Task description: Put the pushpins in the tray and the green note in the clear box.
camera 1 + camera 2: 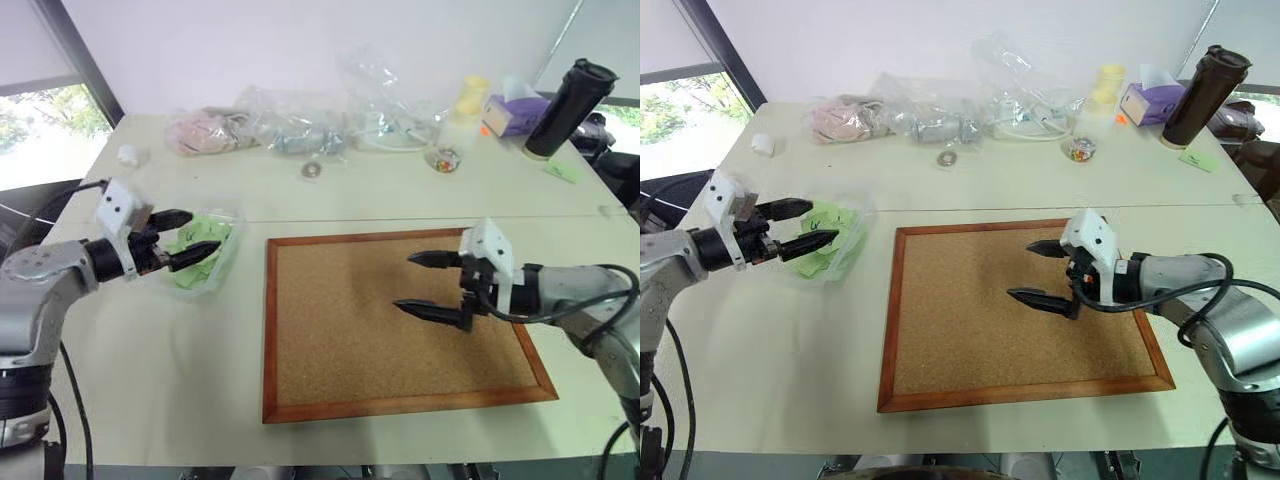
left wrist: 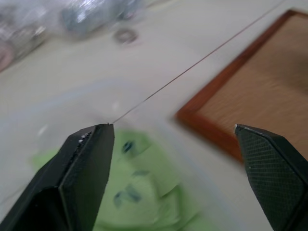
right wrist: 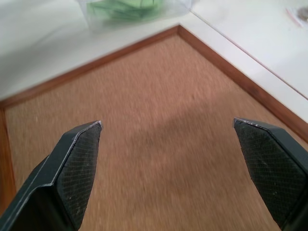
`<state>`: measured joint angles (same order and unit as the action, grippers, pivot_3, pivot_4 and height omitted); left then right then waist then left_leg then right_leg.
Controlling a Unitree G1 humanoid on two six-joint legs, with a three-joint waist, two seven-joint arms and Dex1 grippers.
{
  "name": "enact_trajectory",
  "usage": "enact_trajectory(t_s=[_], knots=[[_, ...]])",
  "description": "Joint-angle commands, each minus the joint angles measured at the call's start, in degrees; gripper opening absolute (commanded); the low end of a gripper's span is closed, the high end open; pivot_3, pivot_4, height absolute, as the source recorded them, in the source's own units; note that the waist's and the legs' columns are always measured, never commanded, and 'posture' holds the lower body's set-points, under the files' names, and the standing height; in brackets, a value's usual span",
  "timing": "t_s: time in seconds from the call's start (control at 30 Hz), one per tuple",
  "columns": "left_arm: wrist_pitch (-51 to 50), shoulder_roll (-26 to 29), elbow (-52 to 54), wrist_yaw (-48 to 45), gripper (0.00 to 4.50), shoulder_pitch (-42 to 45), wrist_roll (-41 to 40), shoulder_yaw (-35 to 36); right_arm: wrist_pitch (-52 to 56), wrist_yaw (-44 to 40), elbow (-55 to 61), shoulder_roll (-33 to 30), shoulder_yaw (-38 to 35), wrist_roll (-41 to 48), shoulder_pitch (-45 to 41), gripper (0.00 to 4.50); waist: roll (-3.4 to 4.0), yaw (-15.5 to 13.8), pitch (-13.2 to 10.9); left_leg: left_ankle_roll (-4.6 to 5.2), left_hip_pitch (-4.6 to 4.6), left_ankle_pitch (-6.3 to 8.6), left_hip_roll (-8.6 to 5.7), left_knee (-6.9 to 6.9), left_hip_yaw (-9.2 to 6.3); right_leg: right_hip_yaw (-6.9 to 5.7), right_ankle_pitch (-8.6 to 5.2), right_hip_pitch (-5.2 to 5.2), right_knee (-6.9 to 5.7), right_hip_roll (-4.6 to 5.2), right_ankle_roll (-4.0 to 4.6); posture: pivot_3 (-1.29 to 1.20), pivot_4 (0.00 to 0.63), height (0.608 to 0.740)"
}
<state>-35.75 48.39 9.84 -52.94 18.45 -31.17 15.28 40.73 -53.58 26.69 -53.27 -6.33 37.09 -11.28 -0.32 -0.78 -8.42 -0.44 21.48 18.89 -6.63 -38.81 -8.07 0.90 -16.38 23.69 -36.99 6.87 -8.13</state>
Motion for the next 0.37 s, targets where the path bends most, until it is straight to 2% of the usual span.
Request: enact_trajectory(t_s=[0.03,0.2,0.37], knots=[[-3.4,0.7,6.7,-2.0,4.42,3.7,-5.1,-1.7,-1.1,-1.6,1.2,-2.4,-3.9,-0.4,2.0,4.50,0.01,0.0,0.0,0.00,-0.01,0.00,0.01,0.00,0.01,0.00,0.00,0.00,0.00,-0.01,0.00,0.00,0.150,0.730],[-5.8,-0.7,14.7,-4.2,4.42,4.6,-8.3,-8.2,-1.4,-3.0,1.0,-4.8,-8.2,-1.1,6.2,4.50,0.02,0.1,0.0,0.02,-0.02,0.02,-0.01,-0.03,0.04,0.03,0.00,-0.03,0.00,0.01,0.00,0.00,0.150,0.730],[-5.5,-2.6,17.1,-4.6,4.42,2.1,-8.1,-12.7,-0.9,-1.8,2.3,-4.7,-10.5,-0.8,8.1,4.50,0.03,0.2,0.0,0.01,-0.04,0.02,0.07,-0.01,0.06,0.05,0.00,-0.01,-0.01,-0.05,0.00,0.00,0.150,0.730]])
